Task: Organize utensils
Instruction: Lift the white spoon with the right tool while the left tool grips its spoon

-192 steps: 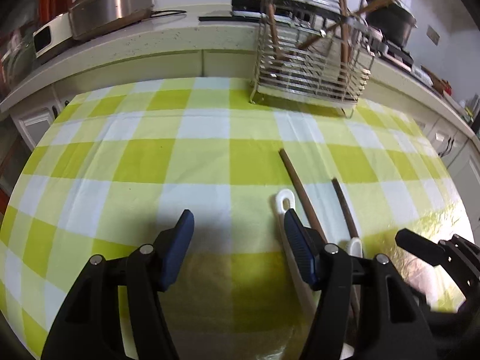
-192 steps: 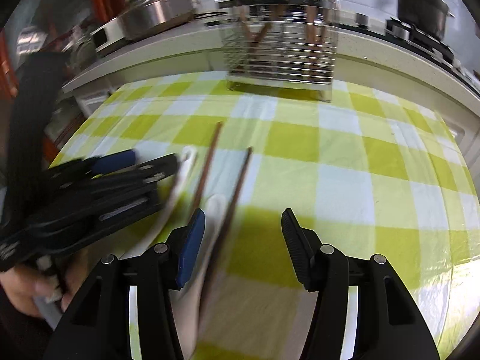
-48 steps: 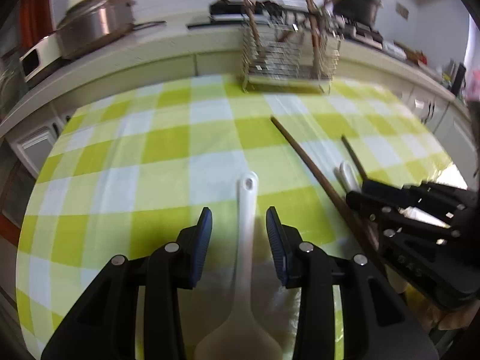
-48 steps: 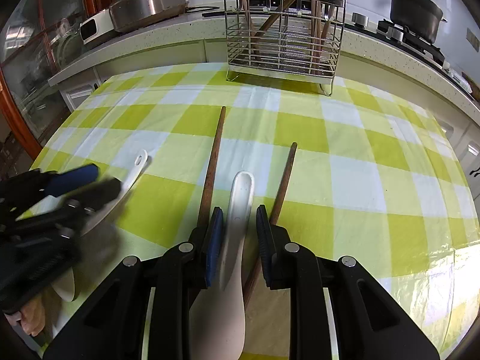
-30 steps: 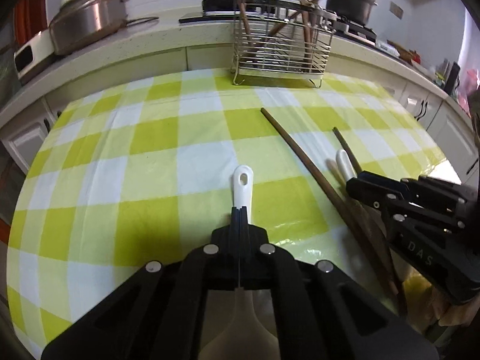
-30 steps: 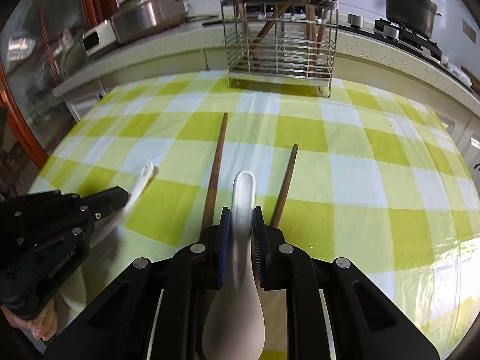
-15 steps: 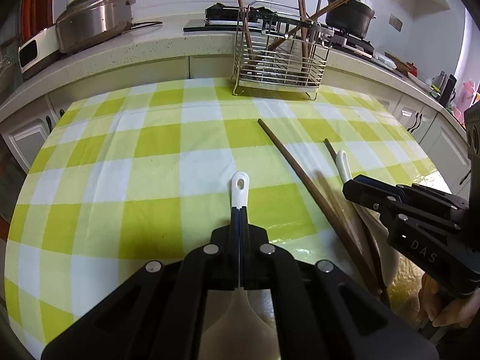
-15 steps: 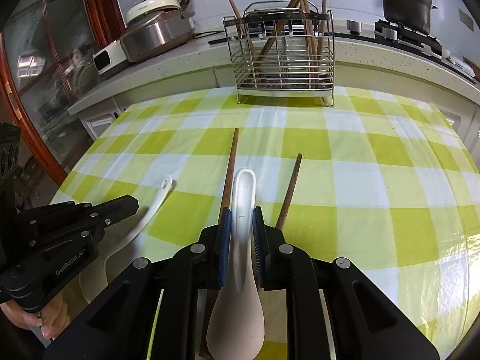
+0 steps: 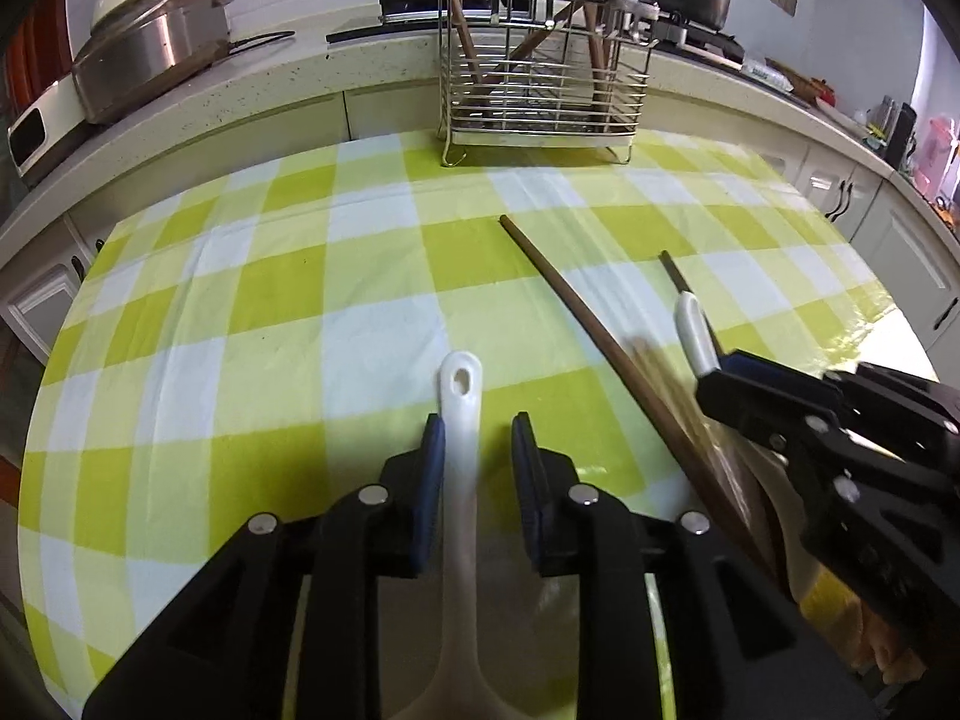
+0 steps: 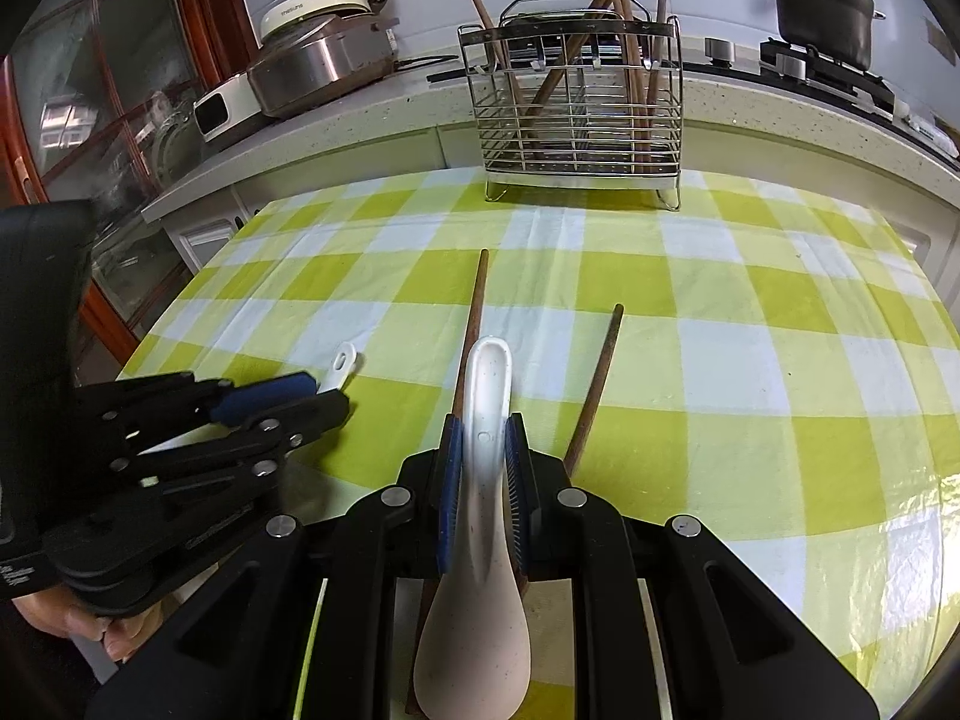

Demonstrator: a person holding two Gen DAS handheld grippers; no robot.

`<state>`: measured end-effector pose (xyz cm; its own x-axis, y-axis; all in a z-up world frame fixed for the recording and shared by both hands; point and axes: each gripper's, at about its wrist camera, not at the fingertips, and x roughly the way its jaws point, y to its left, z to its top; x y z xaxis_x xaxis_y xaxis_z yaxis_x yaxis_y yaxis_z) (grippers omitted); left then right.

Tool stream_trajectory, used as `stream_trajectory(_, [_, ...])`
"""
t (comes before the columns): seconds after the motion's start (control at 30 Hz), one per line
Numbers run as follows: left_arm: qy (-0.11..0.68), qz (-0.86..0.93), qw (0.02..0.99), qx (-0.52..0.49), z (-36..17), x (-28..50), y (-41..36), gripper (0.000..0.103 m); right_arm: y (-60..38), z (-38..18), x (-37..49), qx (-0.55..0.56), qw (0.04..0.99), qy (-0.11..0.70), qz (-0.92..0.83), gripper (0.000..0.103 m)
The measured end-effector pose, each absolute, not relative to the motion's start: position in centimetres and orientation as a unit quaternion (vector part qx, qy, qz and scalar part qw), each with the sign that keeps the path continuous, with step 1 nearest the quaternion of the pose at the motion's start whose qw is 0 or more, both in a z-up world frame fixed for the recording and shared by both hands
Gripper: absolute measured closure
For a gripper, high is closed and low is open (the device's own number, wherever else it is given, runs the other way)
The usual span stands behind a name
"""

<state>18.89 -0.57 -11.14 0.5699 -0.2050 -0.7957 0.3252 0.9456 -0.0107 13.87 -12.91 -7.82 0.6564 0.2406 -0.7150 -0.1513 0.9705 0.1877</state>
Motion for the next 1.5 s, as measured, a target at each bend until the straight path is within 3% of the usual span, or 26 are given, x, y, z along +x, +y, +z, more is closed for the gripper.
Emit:
stream_trajectory(0.2, [0.443, -0.138, 0.883, 0.073, -11.3, 19.7, -1.0, 0.08, -13.3, -7.8, 13.9, 0.057, 0.908, 0.4, 0.106, 0.088])
stream_trajectory(0.23, [0.441, -0.135, 0.884, 0.079, -11.3, 19.6, -1.1, 0.091, -13.4, -7.8, 13.9, 0.058, 0.909, 0.4, 0.106, 0.088])
stream_trajectory(1.0, [0.349, -0.156, 0.924, 0.016, -4.8, 15.4, 1.4, 0.092, -14.3, -4.6, 13.1, 0.056, 0.925, 0.361, 0.106, 0.088])
stream_trajectory(1.03, [0.347, -0.156, 0.925, 0.016, -4.6, 15.3, 1.4, 0.102, -14.4, -4.4, 13.1, 0.055, 0.926, 0.359, 0.105, 0.088])
stream_trajectory(1.07, [0.346, -0.157, 0.925, 0.013, -4.4, 15.3, 1.4, 0.103, -14.4, -4.2, 13.1, 0.055, 0.927, 0.357, 0.105, 0.088])
stream_trajectory(1.2, [0.34, -0.158, 0.927, 0.022, -4.1, 14.9, 0.9, 0.103, -14.4, -3.4, 12.8, 0.049, 0.932, 0.345, 0.099, 0.096])
stream_trajectory(1.4, [0.364, -0.15, 0.919, 0.028, -5.8, 15.0, 1.3, 0.103, -14.8, -4.3, 13.0, 0.059, 0.926, 0.359, 0.099, 0.096])
stream_trajectory(1.47, [0.382, -0.149, 0.912, 0.031, -6.4, 15.4, 1.7, 0.1, -14.9, -4.6, 13.1, 0.062, 0.923, 0.365, 0.102, 0.096])
stream_trajectory(1.5, [0.394, -0.15, 0.906, 0.034, -6.9, 15.8, 1.7, 0.091, -14.8, -4.7, 13.1, 0.061, 0.922, 0.368, 0.103, 0.096])
